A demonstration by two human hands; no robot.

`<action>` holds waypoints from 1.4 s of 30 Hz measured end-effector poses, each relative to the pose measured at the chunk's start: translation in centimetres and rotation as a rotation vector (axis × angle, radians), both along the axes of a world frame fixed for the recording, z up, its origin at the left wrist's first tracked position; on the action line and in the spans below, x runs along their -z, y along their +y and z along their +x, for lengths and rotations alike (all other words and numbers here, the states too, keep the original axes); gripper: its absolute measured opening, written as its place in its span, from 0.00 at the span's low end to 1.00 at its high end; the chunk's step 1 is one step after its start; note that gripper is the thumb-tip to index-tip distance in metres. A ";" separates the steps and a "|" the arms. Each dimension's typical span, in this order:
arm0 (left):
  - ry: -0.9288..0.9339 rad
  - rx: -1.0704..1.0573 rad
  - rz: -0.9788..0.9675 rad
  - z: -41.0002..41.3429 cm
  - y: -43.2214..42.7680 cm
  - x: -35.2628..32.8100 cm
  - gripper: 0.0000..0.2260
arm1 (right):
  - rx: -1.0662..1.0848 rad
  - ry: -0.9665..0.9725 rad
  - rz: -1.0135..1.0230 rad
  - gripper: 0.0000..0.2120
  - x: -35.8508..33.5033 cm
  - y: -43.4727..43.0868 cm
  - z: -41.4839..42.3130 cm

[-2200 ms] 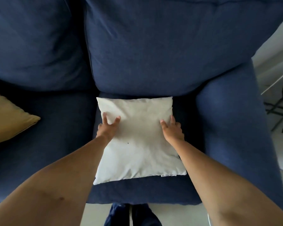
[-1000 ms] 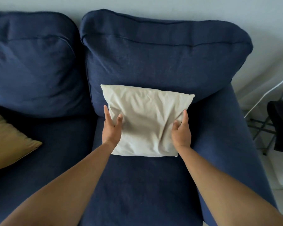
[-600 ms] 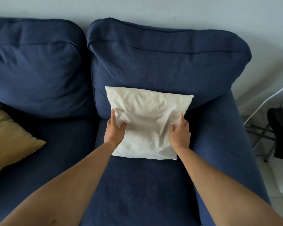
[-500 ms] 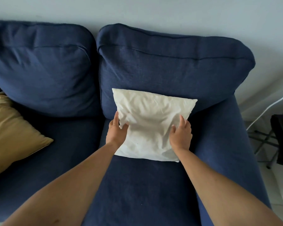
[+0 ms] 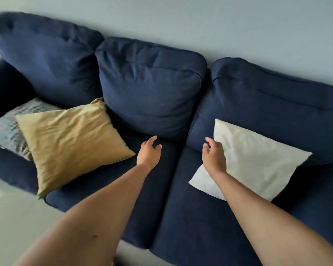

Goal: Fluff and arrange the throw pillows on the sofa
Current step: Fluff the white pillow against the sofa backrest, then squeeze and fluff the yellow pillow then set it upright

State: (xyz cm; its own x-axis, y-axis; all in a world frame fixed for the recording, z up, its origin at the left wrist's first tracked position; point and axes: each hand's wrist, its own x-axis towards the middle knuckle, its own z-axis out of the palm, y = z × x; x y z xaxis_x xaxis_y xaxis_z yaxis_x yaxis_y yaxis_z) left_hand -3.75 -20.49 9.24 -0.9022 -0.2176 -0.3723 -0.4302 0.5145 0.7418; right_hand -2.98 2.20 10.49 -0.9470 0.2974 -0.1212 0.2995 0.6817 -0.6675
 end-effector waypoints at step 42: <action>-0.120 -0.699 0.118 -7.0 -48.7 11.1 0.48 | -0.349 -0.512 -0.079 0.43 16.4 -47.9 -21.6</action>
